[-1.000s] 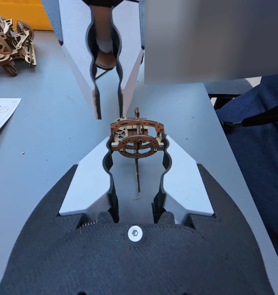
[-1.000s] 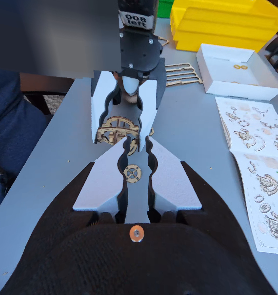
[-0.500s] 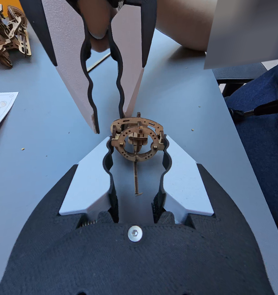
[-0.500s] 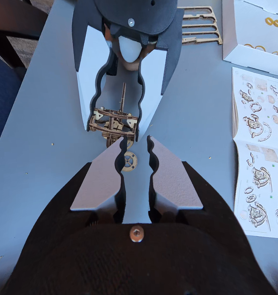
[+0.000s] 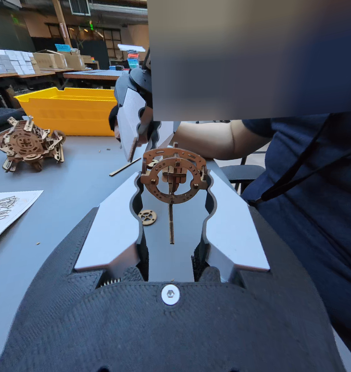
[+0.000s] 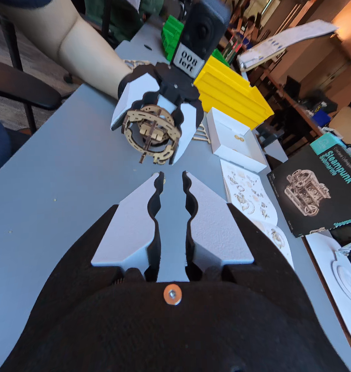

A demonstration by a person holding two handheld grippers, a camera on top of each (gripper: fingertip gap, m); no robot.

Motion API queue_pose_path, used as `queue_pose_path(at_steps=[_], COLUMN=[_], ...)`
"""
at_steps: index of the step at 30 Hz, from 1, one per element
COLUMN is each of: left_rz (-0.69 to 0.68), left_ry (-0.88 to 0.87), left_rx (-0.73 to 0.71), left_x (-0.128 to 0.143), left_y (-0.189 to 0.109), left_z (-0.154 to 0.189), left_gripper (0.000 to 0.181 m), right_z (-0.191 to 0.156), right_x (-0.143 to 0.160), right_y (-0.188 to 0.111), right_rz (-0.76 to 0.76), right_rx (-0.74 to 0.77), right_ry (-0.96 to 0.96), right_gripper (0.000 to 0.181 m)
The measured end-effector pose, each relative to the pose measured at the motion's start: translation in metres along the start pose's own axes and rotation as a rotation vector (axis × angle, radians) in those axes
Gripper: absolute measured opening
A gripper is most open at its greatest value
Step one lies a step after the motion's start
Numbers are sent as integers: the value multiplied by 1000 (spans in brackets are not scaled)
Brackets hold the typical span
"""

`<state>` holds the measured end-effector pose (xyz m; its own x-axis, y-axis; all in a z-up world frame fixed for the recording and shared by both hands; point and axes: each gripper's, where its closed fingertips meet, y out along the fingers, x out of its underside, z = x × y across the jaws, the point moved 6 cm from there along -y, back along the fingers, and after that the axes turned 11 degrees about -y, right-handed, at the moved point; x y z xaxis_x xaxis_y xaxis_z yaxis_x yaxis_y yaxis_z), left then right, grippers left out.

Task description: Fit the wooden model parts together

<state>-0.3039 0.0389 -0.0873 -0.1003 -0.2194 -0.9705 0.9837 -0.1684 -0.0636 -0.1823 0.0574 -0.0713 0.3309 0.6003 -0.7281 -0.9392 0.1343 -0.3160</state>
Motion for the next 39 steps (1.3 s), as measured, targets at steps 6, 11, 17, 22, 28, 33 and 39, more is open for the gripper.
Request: queue_pose_path(at_steps=[6,11,17,22,28,33,39], left_rz=[69,105,140,153,174,178,180], left_ry=[47,-34,-7,30,72,87,118], left_rx=[48,108,100,89,59,40,28], left_x=[-4,-8,-10,-11,-14,-16,-17], left_y=[0,-2,-2,-1,-1,-2,0], left_z=[5,6,7,10,11,11,13], left_gripper=[61,61,61,61,61,61,61], right_z=[3,-1,2,-1,-1,0,2], right_x=[-17,-22,-29,-28,-31,-31,-34], right_y=[-8,-5,2,7,4,4,2], right_rz=[97,129,190,138,156,160,199], right_rx=[17,-12,-2,12,63,83,88], right_ry=[10,9,99,49,1,-8,13], right_gripper=[16,18,23,21,14,15,17])
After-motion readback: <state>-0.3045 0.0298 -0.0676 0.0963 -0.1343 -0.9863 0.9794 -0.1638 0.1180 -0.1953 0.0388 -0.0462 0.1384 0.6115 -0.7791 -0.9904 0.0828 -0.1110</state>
